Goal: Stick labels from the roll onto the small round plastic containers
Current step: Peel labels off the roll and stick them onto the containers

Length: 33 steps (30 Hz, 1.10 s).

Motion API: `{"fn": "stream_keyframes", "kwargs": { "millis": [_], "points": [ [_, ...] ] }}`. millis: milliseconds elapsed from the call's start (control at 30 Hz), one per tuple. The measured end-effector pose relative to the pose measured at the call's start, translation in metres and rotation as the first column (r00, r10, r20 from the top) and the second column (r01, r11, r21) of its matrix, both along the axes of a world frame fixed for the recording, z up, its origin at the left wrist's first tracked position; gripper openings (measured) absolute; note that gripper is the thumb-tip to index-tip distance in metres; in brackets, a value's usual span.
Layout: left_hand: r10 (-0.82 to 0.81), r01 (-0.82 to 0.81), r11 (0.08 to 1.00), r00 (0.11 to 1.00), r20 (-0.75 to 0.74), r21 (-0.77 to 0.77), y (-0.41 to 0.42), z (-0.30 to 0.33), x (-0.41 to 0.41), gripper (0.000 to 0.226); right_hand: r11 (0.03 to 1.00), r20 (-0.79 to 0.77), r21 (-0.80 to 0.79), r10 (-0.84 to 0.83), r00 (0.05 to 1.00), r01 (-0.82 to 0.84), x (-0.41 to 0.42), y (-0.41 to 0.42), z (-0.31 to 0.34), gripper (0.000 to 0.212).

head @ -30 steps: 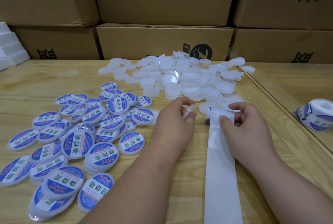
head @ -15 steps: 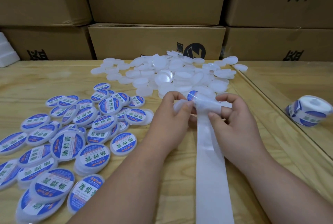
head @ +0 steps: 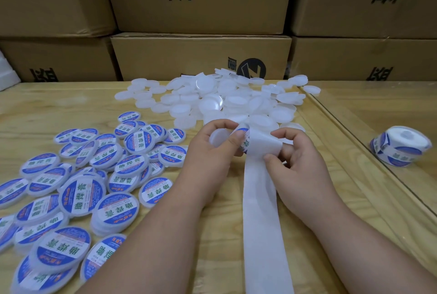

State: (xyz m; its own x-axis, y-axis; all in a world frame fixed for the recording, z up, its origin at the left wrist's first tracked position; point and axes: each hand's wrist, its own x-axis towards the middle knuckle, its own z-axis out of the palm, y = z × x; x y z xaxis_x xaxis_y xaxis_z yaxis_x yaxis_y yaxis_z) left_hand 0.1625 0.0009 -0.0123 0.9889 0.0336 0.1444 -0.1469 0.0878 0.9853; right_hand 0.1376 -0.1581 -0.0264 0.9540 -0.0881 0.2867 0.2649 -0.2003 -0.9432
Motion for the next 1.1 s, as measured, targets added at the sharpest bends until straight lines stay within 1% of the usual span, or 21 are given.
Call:
{"fn": "stream_keyframes", "kwargs": {
  "millis": [67,200,300,400,433,467,533,600,667,733,767,867,933,1000,1100],
  "points": [
    [-0.036,0.036,0.999,0.999,-0.019,0.016,0.001,0.0,0.0,0.01,0.999,0.004,0.048,-0.021,1.0,0.02,0.001,0.0,0.0,0.03],
    [-0.106,0.109,0.989,0.994,-0.038,0.097,0.001,-0.001,-0.001,0.011,0.994,0.009,0.103,-0.04,0.999,0.039,0.002,-0.001,0.0,0.031],
    [-0.154,0.158,0.973,0.987,-0.033,0.166,0.0,-0.002,-0.002,0.009,0.987,0.039,0.133,-0.099,0.994,0.093,0.002,-0.002,0.0,0.029],
    [-0.193,0.187,0.95,0.981,-0.002,0.25,-0.003,0.0,-0.004,0.007,0.979,0.094,0.167,-0.132,0.987,0.115,0.003,-0.005,0.001,0.008],
    [-0.19,0.177,0.942,0.982,0.017,0.284,-0.004,-0.001,-0.003,0.008,0.98,0.099,0.164,-0.13,0.987,0.112,0.003,-0.007,0.0,0.009],
    [-0.191,0.174,0.938,0.981,0.029,0.301,-0.005,-0.001,-0.003,0.01,0.982,0.094,0.157,-0.126,0.988,0.11,0.003,-0.007,0.0,0.014],
    [-0.203,0.189,0.943,0.979,0.023,0.275,-0.005,0.0,-0.003,0.012,0.984,0.08,0.148,-0.11,0.991,0.098,0.003,-0.006,0.0,0.023],
    [-0.195,0.183,0.951,0.981,0.022,0.251,-0.004,0.0,-0.003,0.013,0.984,0.069,0.167,-0.08,0.994,0.068,0.002,-0.005,0.001,0.028],
    [-0.179,0.168,0.96,0.984,0.028,0.222,-0.004,0.001,-0.004,0.012,0.976,0.056,0.214,-0.052,0.997,0.039,0.001,-0.004,0.003,0.027],
    [-0.152,0.146,0.973,0.988,0.019,0.18,-0.005,0.001,-0.004,0.009,0.962,0.033,0.267,-0.061,0.998,0.05,0.001,-0.004,0.004,0.028],
    [-0.136,0.133,0.978,0.991,0.01,0.16,-0.005,0.0,-0.003,0.008,0.958,0.028,0.278,-0.078,0.997,0.067,0.001,-0.004,0.005,0.027],
    [-0.104,0.103,0.987,0.995,0.0,0.123,-0.006,-0.002,-0.002,0.009,0.954,0.027,0.285,-0.11,0.994,0.098,0.001,-0.004,0.006,0.014],
    [-0.11,0.103,0.984,0.993,0.042,0.148,-0.006,-0.002,-0.001,0.012,0.966,0.015,0.239,-0.101,0.995,0.095,0.001,-0.004,0.006,0.019],
    [-0.113,0.094,0.974,0.99,0.081,0.209,-0.008,-0.002,-0.002,0.014,0.978,0.015,0.189,-0.096,0.995,0.092,0.001,-0.004,0.005,0.014],
    [-0.062,0.033,0.965,0.993,0.103,0.262,-0.01,-0.004,-0.001,0.022,0.975,0.003,0.176,-0.136,0.991,0.133,0.001,-0.005,0.004,0.01]
  ]
}}
